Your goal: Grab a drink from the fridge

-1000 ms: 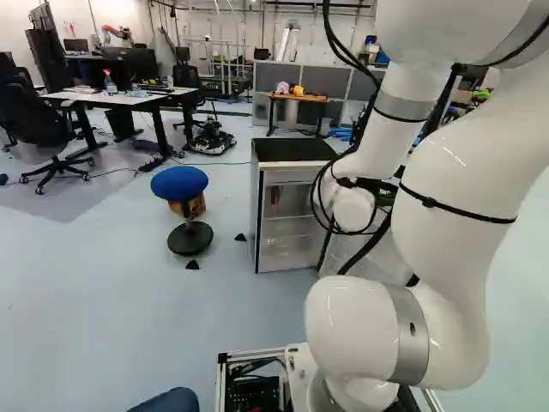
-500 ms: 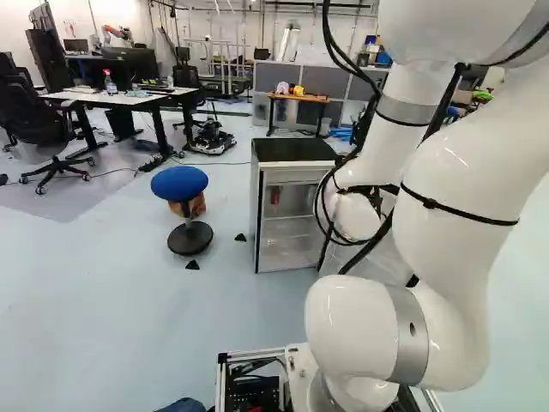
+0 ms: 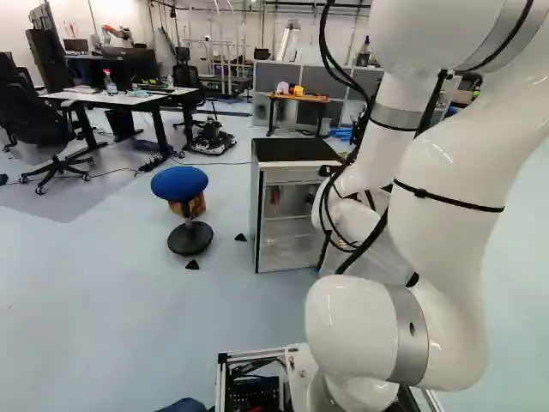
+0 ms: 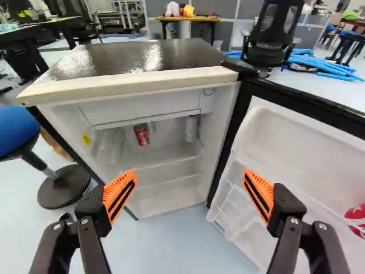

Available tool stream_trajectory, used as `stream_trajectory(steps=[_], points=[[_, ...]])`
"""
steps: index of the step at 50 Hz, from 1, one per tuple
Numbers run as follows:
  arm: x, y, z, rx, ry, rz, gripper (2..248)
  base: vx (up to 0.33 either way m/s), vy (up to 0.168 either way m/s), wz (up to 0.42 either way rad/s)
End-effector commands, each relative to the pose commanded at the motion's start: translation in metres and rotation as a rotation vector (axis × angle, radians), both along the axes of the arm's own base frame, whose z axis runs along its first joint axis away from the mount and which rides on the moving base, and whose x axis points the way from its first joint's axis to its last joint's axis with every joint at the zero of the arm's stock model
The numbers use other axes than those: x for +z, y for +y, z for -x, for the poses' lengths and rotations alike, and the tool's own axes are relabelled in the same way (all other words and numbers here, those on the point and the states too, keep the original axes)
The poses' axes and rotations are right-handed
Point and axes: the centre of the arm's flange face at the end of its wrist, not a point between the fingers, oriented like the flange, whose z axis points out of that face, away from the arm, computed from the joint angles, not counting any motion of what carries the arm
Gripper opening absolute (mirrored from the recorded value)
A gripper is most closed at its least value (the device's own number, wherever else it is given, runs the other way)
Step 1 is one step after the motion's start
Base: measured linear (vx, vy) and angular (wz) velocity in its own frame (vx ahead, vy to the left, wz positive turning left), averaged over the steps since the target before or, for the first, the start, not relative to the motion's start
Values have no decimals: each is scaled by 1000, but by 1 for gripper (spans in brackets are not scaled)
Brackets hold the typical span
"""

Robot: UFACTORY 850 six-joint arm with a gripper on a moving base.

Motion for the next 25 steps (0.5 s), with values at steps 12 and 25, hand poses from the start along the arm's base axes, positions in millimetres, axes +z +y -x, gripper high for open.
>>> stream_trajectory(steps=[12, 25], points=[[-14, 9, -3, 123, 51, -3, 247, 0, 0, 0], [-28, 10, -6, 151, 87, -14, 247, 0, 0, 0]])
